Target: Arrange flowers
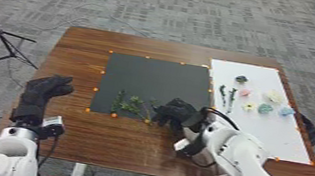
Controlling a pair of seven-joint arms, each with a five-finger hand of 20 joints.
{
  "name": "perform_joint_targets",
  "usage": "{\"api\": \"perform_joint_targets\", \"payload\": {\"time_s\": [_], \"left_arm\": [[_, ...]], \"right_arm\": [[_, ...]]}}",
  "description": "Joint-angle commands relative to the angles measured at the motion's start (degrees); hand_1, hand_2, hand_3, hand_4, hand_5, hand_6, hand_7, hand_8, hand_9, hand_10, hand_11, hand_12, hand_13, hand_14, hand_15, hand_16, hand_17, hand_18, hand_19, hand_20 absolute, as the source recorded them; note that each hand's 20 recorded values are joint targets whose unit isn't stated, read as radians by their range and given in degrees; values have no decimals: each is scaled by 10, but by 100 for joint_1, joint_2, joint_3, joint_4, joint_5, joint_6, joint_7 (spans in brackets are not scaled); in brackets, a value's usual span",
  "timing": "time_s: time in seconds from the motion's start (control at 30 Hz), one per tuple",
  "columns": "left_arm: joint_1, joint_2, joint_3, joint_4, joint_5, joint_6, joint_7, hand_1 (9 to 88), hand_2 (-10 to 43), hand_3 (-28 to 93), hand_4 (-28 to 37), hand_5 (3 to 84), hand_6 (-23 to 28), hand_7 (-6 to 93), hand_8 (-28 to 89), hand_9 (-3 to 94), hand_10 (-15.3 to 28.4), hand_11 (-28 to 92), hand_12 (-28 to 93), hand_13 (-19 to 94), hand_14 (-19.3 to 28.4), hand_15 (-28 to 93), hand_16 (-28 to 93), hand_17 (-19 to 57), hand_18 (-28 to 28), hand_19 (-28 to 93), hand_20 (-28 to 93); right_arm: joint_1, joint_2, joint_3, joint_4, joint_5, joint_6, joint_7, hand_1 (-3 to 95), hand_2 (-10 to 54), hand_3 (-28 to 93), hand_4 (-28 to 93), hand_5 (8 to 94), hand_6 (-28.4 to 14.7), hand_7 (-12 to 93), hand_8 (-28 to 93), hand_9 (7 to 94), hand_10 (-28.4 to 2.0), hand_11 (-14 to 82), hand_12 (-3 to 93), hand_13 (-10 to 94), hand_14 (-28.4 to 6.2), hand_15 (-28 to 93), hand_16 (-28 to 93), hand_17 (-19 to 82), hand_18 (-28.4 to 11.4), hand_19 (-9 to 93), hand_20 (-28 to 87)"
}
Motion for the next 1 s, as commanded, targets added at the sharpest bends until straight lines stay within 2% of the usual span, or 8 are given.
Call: {"api": "perform_joint_targets", "payload": {"time_s": [0.03, 0.5, 0.63, 0.73, 1.0], "left_arm": [[-29, -62, 25, 12, -32, -12, 28, 288, 115, 679, -239, 604, 41, 173, -82, 616, 150, 252, 163, 473, 198, 288, -20, 89, 126, 123, 180], [-66, -88, 40, 28, -36, -33, 44, 285, 114, 681, -242, 606, 41, 173, -80, 623, 151, 249, 169, 475, 200, 288, -19, 88, 126, 124, 180], [-13, -75, 3, 5, -42, -15, 42, 284, 114, 683, -242, 605, 40, 173, -80, 622, 150, 246, 170, 473, 197, 285, -20, 88, 126, 123, 180], [36, -54, -29, -10, -64, 14, 35, 283, 114, 685, -240, 604, 39, 174, -80, 616, 150, 247, 169, 470, 196, 283, -21, 88, 126, 122, 179], [-11, 9, -51, -18, -34, 11, 29, 279, 107, 695, -244, 624, 43, 165, -76, 624, 156, 243, 169, 467, 200, 291, -20, 88, 125, 119, 180]], "right_arm": [[104, -245, -160, 40, 9, 22, 25, 202, 101, 533, -89, 699, -42, 128, -60, 729, -168, 96, 132, 787, -136, 596, 328, 475, -237, 932, 556], [219, -377, -242, 75, -23, -17, 14, 203, 104, 530, -87, 696, -42, 124, -59, 723, -169, 94, 130, 785, -137, 597, 328, 473, -237, 932, 555], [218, -256, -280, -76, 72, 732, -94, 201, 102, 538, -85, 702, -41, 129, -57, 736, -169, 100, 132, 786, -138, 598, 326, 475, -238, 932, 556], [404, -269, -350, -173, 117, 969, -315, 196, 100, 554, -85, 714, -38, 137, -56, 752, -169, 103, 137, 792, -135, 603, 325, 480, -238, 932, 562], [1236, -175, -873, -166, -1152, 90, -1271, 189, 106, 567, -96, 694, -33, 125, -60, 720, -167, 93, 134, 781, -141, 603, 325, 470, -238, 932, 560]]}}
